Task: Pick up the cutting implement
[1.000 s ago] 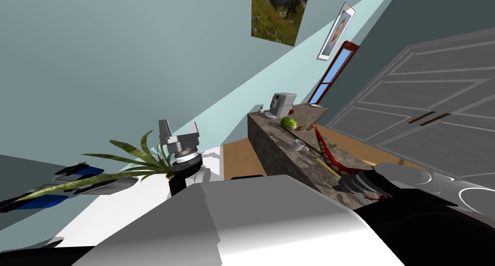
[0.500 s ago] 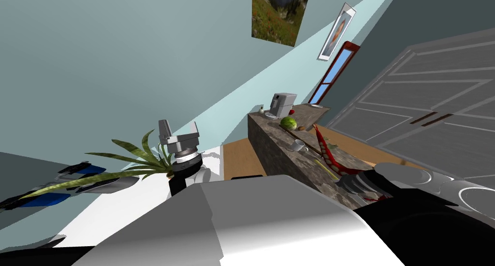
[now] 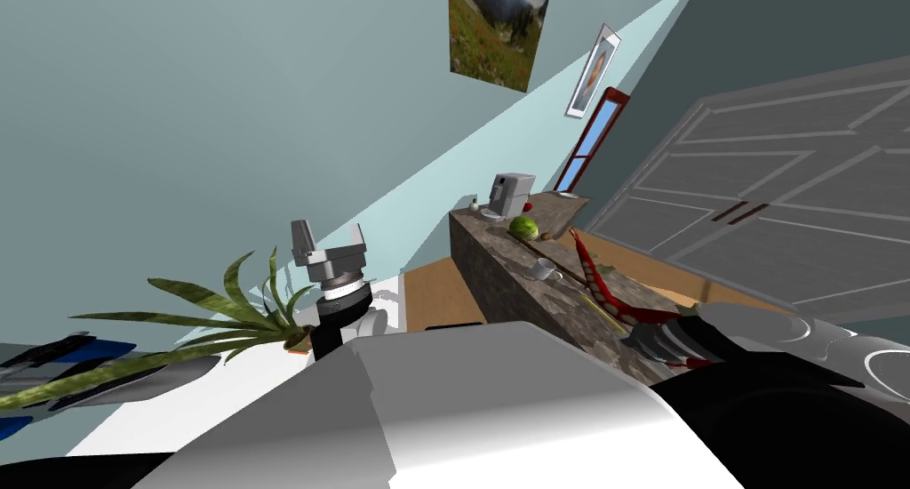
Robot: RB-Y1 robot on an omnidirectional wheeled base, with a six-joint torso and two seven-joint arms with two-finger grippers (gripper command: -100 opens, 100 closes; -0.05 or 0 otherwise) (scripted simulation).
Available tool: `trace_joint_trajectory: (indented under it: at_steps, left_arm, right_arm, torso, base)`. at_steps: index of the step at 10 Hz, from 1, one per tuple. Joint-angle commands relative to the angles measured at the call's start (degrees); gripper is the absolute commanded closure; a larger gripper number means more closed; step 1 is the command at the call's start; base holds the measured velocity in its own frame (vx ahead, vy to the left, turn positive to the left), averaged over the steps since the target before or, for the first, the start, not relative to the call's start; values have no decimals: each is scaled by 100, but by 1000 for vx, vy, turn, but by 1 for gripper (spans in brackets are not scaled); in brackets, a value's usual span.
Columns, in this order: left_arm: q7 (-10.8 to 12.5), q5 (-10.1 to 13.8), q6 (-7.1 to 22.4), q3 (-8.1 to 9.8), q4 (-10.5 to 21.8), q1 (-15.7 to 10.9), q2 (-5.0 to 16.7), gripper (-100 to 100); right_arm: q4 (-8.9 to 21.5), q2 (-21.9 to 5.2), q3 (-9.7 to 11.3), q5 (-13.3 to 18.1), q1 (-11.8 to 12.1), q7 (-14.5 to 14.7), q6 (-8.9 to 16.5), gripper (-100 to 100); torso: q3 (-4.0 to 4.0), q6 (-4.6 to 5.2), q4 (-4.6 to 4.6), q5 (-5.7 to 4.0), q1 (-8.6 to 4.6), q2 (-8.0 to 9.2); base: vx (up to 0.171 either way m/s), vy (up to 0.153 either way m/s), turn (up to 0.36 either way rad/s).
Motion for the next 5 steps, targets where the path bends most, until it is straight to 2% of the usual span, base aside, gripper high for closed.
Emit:
trace_joint_trajectory:
  at_steps: [1,2,3,4,5]
  left_arm:
    - [0,0,0,0,0,0,0,0]
    - [0,0,0,0,0,1,0,0]
    - [0,0,0,0,0,0,0,0]
    - [0,0,0,1,0,1,0,0]
    - [0,0,0,0,0,0,0,0]
  right_arm:
    - [-11,-90,29,-286,137,286,26,100]
    - [-11,-90,29,-291,137,445,26,100]
    - [-13,-167,58,-531,259,609,51,100]
    - [-13,-167,58,-539,259,773,51,100]
    - [-13,-167,58,-539,259,808,51,100]
  torso:
    - [0,0,0,0,0,0]
    - [-3,8,-2,0,0,-3]
    - [0,0,-2,-3,-3,3]
    - [-1,8,-4,-4,-11,2]
    - [-1,-5,-4,-9,-15,4]
  base:
    - [142,19,-174]
    - [113,16,-119]
    - [127,-3,-213]
    - [107,-1,-95]
    - [45,3,34]
